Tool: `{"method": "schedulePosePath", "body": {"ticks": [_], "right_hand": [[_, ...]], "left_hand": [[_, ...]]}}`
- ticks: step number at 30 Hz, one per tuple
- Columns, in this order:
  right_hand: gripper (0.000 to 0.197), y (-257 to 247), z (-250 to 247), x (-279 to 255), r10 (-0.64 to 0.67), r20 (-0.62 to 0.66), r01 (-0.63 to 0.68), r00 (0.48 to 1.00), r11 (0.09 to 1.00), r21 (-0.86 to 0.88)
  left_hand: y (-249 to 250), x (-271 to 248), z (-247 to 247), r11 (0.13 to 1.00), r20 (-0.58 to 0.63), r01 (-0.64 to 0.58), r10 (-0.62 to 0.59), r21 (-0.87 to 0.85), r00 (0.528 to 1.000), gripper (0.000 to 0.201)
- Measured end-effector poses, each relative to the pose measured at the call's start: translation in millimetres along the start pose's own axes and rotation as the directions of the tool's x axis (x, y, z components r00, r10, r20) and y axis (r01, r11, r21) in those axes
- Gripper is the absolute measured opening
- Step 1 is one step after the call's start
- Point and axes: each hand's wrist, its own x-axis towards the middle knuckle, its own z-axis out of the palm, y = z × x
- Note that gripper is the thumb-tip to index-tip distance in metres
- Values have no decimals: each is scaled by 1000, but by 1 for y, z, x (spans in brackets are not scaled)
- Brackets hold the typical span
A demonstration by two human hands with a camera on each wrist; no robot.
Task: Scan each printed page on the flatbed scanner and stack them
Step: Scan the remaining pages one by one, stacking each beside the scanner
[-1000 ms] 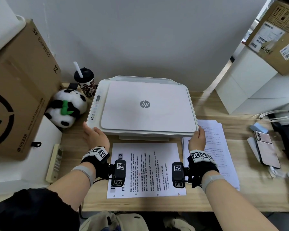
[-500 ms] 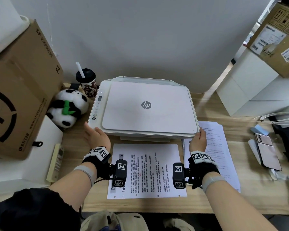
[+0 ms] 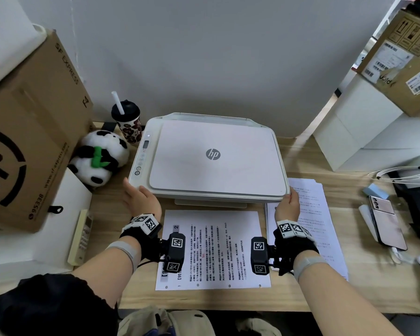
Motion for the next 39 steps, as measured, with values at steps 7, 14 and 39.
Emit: {"method": "schedulePosePath", "body": {"ticks": [7, 14, 39], "right_hand": [[38, -5, -2, -4, 1, 8, -1, 1000, 1000, 3], [38, -6, -3, -6, 2, 7, -2, 1000, 1000, -2], [35, -39, -20, -4, 88, -112, -63, 990, 976, 211]], "left_hand": [[3, -2, -3, 1000, 11, 16, -16, 2, 1000, 50], [3, 1, -8, 999, 53, 36, -34, -33, 998, 52], [94, 72, -30, 962, 492, -213, 104, 170, 864, 11]]}}
